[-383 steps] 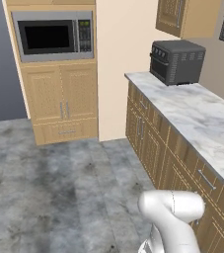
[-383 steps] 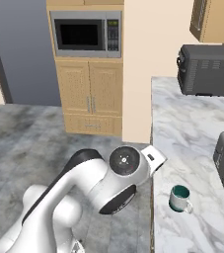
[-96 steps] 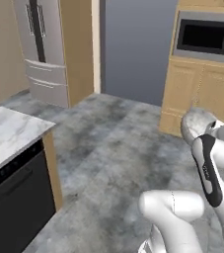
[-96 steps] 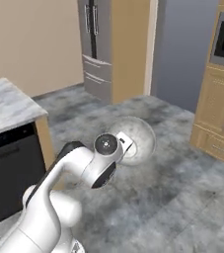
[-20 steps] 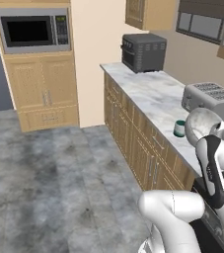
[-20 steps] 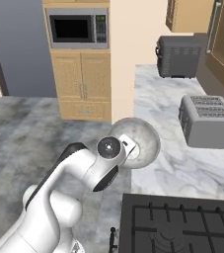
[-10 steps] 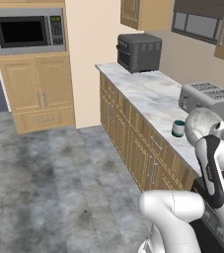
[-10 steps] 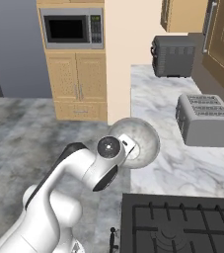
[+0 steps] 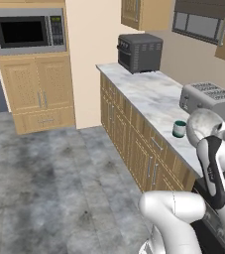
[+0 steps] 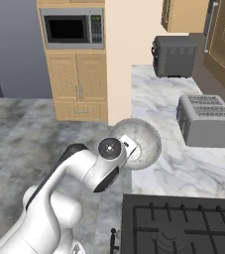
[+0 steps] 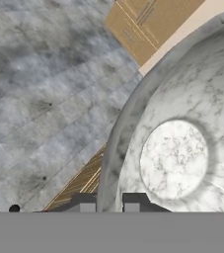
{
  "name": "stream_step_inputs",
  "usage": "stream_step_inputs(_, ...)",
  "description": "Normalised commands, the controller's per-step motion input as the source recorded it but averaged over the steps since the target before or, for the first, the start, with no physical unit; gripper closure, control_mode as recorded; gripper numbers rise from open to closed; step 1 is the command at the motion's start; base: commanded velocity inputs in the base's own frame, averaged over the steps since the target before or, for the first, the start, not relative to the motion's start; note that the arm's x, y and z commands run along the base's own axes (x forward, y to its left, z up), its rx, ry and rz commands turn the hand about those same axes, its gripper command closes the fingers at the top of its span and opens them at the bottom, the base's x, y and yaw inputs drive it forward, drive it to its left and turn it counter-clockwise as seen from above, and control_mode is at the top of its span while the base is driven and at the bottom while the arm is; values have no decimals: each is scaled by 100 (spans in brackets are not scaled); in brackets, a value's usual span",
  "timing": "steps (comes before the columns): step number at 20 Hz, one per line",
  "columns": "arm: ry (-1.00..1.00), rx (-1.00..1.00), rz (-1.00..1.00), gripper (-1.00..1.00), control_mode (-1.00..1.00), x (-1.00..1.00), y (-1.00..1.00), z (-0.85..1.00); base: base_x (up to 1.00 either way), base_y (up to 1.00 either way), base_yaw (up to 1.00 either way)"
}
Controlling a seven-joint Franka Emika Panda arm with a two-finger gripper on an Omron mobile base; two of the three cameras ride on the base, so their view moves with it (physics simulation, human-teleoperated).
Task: Clear the mugs and bowl far away from the sink.
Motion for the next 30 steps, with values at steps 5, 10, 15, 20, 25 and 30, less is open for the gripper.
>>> stream_step_inputs(5,16,0,-2,100,-100,0,-30,0,0,0,0)
stream_step_inputs(10,14,0,-1,100,-100,0,-21,0,0,0,0)
stream_step_inputs(15,5,-2,0,100,-100,1,-36,0,0,0,0)
stream_step_inputs(20,0,-3,0,100,-100,2,-43,-9,0,0,0)
stream_step_inputs(25,2,-1,0,100,-100,3,-30,-9,0,0,0)
stream_step_inputs(30,6,-6,0,100,-100,29,-26,-21,0,0,0)
